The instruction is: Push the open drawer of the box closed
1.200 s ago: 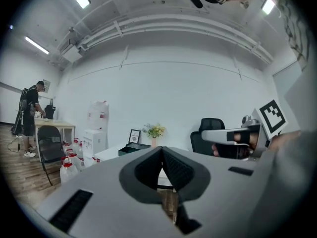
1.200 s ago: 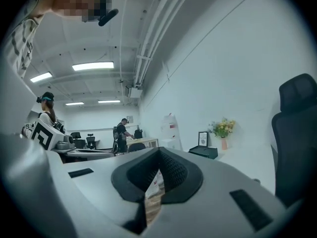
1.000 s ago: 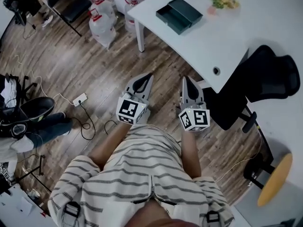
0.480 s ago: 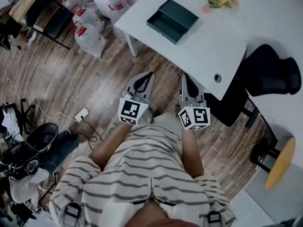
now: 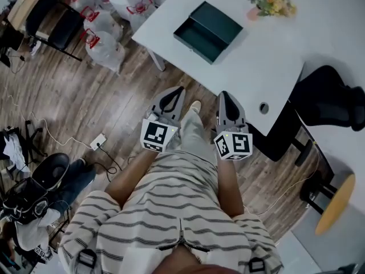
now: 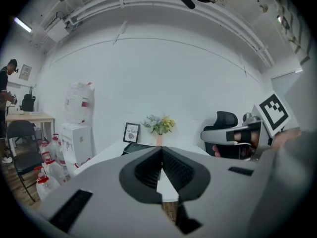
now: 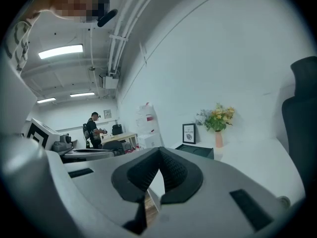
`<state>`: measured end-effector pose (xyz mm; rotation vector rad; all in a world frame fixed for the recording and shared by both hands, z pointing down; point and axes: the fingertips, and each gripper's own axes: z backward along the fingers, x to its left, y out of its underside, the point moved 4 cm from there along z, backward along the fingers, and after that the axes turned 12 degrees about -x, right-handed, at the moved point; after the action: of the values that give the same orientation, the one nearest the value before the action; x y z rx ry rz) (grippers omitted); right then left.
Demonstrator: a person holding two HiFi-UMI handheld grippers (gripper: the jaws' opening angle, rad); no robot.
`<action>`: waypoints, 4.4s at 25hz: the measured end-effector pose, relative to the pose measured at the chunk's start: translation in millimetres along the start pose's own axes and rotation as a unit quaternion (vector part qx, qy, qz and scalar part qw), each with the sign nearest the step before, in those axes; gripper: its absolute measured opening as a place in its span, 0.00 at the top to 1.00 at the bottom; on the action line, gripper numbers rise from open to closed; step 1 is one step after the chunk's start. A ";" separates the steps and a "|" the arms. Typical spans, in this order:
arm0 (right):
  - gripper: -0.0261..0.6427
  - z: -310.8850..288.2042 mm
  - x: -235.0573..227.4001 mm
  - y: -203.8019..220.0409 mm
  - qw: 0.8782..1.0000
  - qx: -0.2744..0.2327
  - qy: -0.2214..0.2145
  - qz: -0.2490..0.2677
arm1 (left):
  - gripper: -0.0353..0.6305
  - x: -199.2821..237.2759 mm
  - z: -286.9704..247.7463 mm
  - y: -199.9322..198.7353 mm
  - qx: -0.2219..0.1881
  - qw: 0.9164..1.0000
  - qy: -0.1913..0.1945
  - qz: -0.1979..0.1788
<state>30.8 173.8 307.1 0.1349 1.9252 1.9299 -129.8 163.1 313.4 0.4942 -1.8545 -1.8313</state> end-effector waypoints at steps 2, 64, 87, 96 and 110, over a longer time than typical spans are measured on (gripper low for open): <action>0.95 -16.6 -13.3 4.8 1.000 0.005 -0.001 -0.005 | 0.95 5.6 -18.9 6.0 0.007 1.000 -0.002 -0.002; 0.81 -234.7 -222.1 145.2 0.968 0.175 0.142 -0.114 | 0.95 105.0 -185.7 184.7 0.168 0.985 0.030 0.019; 0.81 -241.6 -236.0 159.3 0.949 0.226 0.132 -0.174 | 0.85 116.1 -186.2 209.9 0.193 0.981 0.006 -0.017; 0.81 -240.2 -236.6 161.8 0.947 0.229 0.128 -0.185 | 0.81 118.3 -196.3 220.9 0.204 0.978 0.015 -0.030; 0.81 -242.4 -236.2 159.7 0.949 0.224 0.123 -0.182 | 0.84 120.2 -202.2 227.7 0.204 0.977 0.009 -0.060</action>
<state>126.7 -129.8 503.7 -0.3298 2.3305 1.2999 -94.7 -62.9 547.7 0.7768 -2.2387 -1.5074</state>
